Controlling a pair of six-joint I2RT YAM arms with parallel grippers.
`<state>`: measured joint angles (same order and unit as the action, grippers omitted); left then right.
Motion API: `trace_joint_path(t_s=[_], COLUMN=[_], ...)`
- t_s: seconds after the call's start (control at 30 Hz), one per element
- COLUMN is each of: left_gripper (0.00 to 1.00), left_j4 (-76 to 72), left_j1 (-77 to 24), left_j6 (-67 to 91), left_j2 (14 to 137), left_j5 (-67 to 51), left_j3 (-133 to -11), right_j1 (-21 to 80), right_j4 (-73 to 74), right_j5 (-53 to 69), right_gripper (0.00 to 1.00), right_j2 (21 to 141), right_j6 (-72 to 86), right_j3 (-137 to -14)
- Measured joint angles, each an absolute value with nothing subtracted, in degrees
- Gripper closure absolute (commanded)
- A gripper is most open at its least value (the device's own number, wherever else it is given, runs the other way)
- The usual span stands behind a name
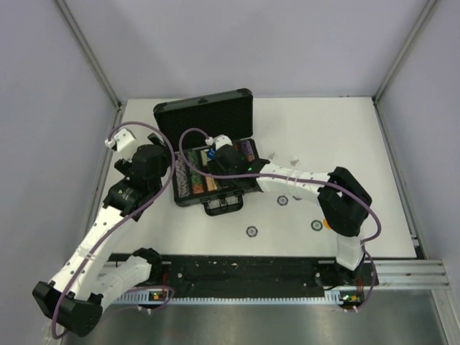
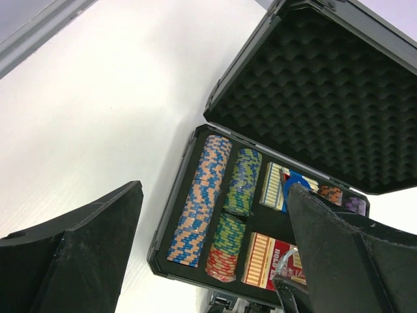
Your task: Pack up texas hold em set
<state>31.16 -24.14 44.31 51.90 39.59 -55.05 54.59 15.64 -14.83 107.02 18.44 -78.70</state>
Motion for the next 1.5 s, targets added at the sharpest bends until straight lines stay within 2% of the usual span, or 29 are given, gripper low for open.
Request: trace_joint_path(t_s=[0.43, 0.5, 0.6, 0.7, 1.13, 1.3, 1.5], left_gripper=[0.02, 0.02, 0.02, 0.02, 0.02, 0.02, 0.04], left_j4=[35.6, 36.0, 36.3, 36.5, 36.4, 34.2, 28.1], left_j1=[-24.0, -24.0, -24.0, -23.9, -23.7, -23.7, -23.7], left_j6=[46.4, 46.6, 46.7, 46.9, 46.7, 44.2, 39.9], left_j2=[52.1, 52.1, 52.1, 52.1, 52.0, 52.0, 53.3], left_j5=[43.9, 44.0, 44.2, 44.3, 43.4, 39.3, 29.7], left_j3=[-54.5, -54.5, -54.5, -54.5, -54.5, -54.5, -54.2], right_j1=[56.2, 56.2, 56.2, 56.3, 56.4, 54.2, 46.5], right_j4=[15.7, 15.8, 15.9, 15.9, 18.0, 19.9, 24.9], right_j5=[-14.0, -14.0, -14.0, -14.0, -17.1, -18.4, -22.0], right_gripper=[0.46, 0.43, 0.31, 0.24, 0.21, 0.22, 0.21], right_j2=[112.7, 112.7, 112.9, 112.9, 108.4, 101.4, 92.1], right_j6=[14.2, 14.0, 14.0, 14.1, 15.7, 19.2, 26.7], right_j3=[-83.8, -83.9, -84.2, -84.4, -84.4, -82.4, -75.3])
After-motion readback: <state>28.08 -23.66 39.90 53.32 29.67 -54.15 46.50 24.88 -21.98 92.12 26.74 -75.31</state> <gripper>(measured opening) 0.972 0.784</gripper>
